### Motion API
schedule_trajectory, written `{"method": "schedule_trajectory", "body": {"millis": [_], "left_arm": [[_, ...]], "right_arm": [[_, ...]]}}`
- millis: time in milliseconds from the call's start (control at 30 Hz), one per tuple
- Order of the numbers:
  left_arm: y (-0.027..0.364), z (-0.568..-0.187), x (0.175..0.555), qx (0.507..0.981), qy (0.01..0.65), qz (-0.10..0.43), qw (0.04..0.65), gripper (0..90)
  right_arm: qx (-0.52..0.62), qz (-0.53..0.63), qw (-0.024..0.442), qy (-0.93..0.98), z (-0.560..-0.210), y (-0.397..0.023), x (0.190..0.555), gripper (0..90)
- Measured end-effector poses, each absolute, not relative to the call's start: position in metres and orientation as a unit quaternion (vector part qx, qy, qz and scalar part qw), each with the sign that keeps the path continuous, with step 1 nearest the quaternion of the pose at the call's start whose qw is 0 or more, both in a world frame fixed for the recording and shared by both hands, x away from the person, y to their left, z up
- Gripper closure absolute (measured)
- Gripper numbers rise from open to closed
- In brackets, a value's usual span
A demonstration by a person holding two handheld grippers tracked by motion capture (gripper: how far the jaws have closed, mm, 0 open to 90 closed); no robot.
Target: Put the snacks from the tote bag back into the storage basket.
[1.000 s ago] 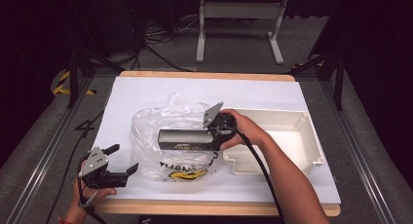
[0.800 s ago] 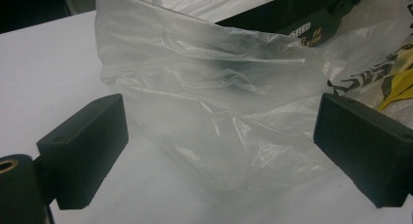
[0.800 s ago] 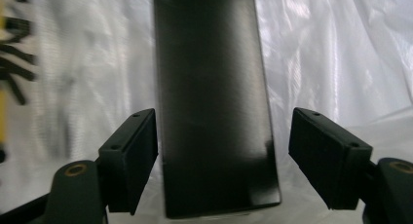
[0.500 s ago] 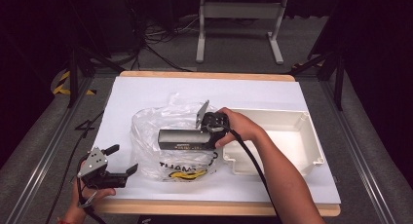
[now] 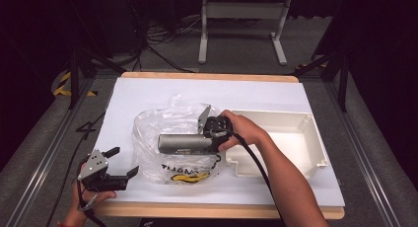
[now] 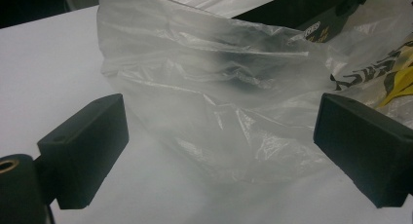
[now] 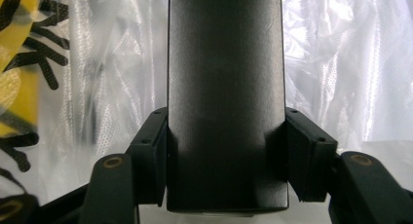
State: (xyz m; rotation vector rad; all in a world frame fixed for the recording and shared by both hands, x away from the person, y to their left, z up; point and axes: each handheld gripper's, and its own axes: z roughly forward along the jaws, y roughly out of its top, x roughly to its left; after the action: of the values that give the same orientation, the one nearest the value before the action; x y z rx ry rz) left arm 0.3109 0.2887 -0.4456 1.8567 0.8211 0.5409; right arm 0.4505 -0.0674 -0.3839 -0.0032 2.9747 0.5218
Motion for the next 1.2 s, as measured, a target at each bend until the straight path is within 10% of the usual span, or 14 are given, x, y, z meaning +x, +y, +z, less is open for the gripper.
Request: {"method": "schedule_trajectory", "body": {"millis": [1200], "left_arm": [[0.292,-0.45,0.309,0.769,0.34,0.216,0.497,6.4]], "right_arm": [[-0.034,0.241,0.086,0.966,-0.335,-0.083,0.433,42.9]]}}
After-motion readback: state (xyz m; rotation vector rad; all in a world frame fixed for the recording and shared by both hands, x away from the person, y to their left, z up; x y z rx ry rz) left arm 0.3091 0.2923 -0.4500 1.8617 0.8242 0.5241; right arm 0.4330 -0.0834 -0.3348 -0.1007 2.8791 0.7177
